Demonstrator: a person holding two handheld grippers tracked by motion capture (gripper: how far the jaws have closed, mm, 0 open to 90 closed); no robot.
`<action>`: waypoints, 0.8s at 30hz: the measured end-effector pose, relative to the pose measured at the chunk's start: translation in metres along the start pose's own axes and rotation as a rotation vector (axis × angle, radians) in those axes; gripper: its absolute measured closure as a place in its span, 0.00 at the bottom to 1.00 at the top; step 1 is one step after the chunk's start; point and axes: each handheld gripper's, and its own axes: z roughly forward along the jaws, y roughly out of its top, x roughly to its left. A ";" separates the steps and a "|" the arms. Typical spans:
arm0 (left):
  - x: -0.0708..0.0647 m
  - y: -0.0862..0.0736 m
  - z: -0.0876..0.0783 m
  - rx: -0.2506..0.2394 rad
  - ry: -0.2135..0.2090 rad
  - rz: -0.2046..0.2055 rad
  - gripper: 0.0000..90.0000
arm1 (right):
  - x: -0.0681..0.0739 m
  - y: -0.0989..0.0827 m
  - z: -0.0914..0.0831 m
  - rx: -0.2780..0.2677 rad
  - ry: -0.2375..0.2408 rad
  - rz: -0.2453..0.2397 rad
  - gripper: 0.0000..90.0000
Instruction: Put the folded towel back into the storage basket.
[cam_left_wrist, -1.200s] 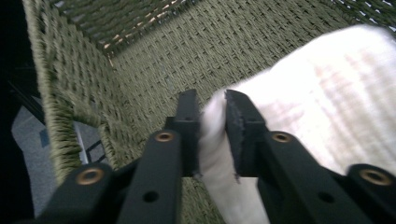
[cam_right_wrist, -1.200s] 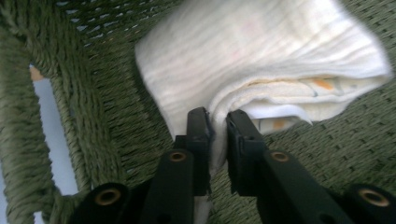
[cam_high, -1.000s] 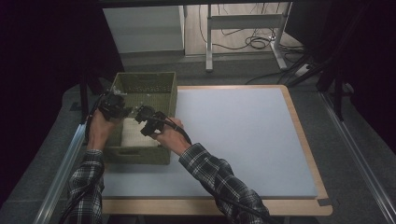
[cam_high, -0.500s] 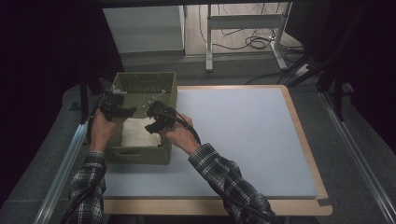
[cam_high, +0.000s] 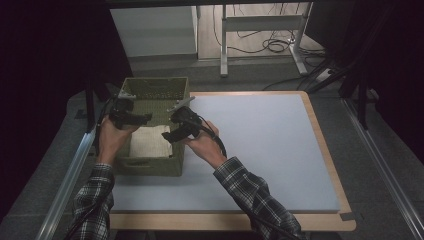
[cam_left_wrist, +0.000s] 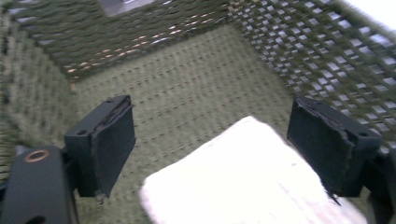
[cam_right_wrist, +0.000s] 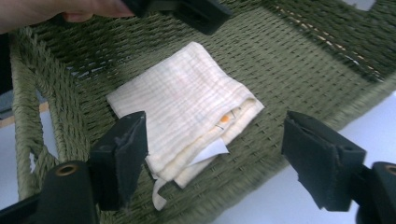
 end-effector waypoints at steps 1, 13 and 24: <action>-0.002 0.000 0.000 -0.005 -0.006 -0.007 0.15 | -0.002 -0.002 -0.002 -0.006 0.001 0.006 0.24; -0.018 0.002 0.001 -0.004 -0.081 -0.011 0.07 | -0.016 -0.025 -0.027 -0.037 0.006 0.022 0.16; -0.037 0.005 -0.001 0.021 -0.077 0.075 0.04 | -0.023 -0.047 -0.048 -0.044 0.011 0.009 0.12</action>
